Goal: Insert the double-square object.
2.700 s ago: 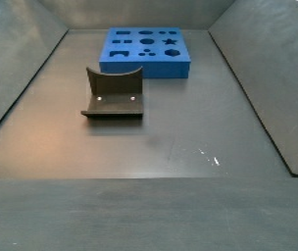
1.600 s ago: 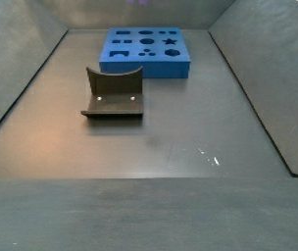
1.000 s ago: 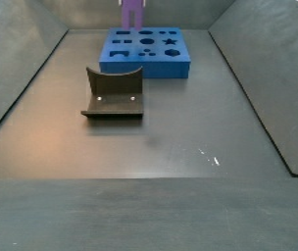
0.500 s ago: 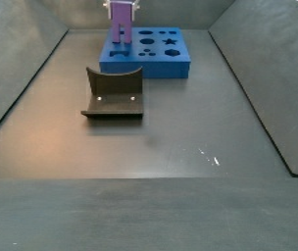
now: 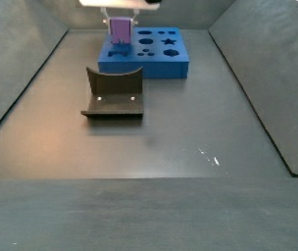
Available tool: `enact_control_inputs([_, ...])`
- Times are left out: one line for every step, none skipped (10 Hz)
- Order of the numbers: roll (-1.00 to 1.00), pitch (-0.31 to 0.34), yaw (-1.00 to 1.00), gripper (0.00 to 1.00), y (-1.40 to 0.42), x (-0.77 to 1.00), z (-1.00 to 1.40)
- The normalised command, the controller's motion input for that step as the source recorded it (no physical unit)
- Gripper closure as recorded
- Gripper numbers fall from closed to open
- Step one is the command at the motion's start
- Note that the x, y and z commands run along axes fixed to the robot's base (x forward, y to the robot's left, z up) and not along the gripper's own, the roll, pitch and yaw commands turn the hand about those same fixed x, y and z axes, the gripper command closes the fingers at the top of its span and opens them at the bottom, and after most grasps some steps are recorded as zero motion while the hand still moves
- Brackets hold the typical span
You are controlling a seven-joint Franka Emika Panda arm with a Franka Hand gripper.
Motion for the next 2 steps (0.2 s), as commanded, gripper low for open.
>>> enact_control_inputs([-0.04, -0.064, -0.01, 1.0, 0.03, -0.04, 0.0])
enact_control_inputs([0.0, 0.017, 0.0, 1.0, 0.0, 0.02, 0.0])
